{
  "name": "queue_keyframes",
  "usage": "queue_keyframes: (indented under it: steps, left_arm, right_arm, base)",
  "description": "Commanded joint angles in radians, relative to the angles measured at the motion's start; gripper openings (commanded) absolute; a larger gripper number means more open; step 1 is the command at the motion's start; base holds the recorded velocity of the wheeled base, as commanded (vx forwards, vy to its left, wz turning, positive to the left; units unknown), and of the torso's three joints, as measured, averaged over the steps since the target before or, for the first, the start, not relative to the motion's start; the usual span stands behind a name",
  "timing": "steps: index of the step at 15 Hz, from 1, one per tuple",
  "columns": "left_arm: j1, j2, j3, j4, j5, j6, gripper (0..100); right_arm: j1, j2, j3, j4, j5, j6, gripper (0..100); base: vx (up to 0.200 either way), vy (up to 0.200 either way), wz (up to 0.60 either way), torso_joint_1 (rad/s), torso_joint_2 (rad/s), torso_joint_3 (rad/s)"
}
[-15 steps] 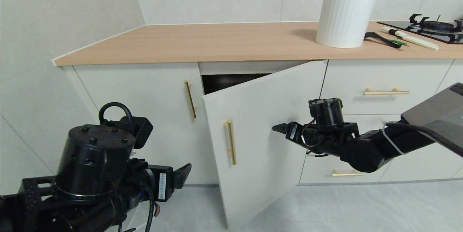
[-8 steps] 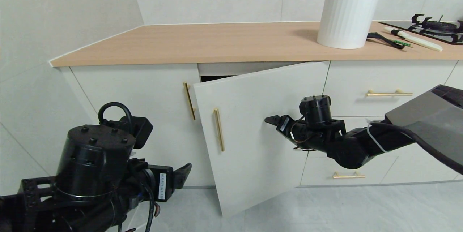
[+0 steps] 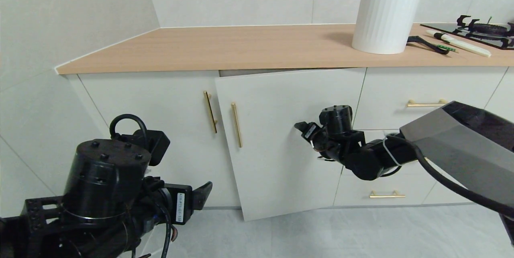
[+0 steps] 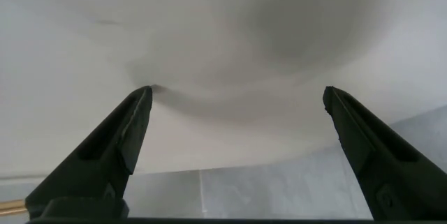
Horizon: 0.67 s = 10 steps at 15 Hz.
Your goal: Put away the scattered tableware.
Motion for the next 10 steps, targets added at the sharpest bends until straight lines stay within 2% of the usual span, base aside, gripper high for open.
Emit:
queue_keyframes:
  steps: [1, 4, 10]
  left_arm:
    - [0.000, 0.002, 0.000, -0.001, 0.001, -0.001, 100]
    - [0.000, 0.002, 0.002, -0.001, 0.001, -0.001, 100]
    - [0.000, 0.002, 0.002, -0.001, 0.001, -0.001, 100]
  right_arm:
    - [-0.002, 0.029, -0.026, 0.000, -0.013, 0.000, 100]
    - [-0.011, 0.063, -0.072, 0.000, -0.064, 0.000, 100]
    - [-0.060, 0.072, -0.099, 0.000, -0.079, 0.009, 100]
  base:
    - [0.000, 0.000, 0.00, 0.000, 0.00, 0.000]
    - [0.000, 0.000, 0.00, 0.000, 0.00, 0.000]
    - [0.000, 0.000, 0.00, 0.000, 0.00, 0.000]
